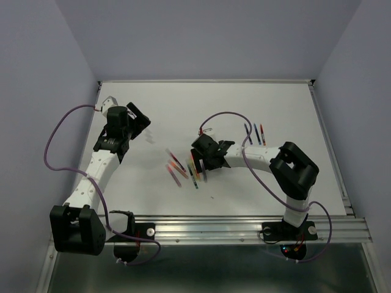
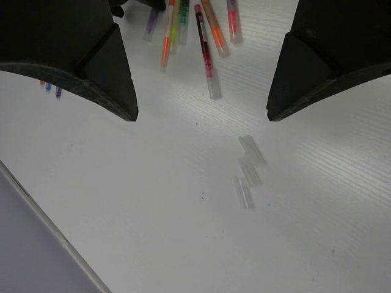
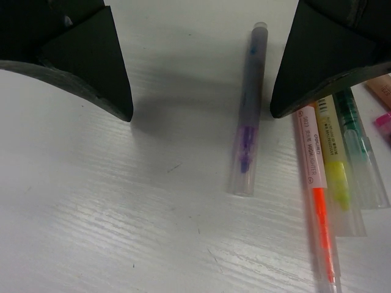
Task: Open the pen caps
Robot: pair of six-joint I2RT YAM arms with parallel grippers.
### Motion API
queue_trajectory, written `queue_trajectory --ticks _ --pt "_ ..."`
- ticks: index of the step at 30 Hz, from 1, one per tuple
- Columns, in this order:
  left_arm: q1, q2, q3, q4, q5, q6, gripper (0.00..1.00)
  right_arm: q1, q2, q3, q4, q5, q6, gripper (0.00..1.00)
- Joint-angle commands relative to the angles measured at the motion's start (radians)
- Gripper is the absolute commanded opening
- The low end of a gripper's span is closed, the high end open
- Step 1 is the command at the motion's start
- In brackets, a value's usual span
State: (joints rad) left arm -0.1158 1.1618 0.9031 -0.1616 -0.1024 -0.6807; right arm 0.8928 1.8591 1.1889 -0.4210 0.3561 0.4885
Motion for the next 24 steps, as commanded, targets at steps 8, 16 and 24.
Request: queue_trajectory --ticks 8,16,24 --pt "0.005 -0.034 -0.013 0.023 -0.013 0.021 0.99 0.020 -0.001 0.002 -0.068 0.027 0.068 0.69" --pt "0.005 -0.025 -0.012 0.027 -0.013 0.020 0.99 0.020 -0.009 -0.067 -0.067 -0.052 0.102 0.31" --pt "0.005 -0.033 -0.015 0.031 0.018 0.020 0.99 0.020 -0.029 -0.084 -0.064 -0.010 0.091 0.01"
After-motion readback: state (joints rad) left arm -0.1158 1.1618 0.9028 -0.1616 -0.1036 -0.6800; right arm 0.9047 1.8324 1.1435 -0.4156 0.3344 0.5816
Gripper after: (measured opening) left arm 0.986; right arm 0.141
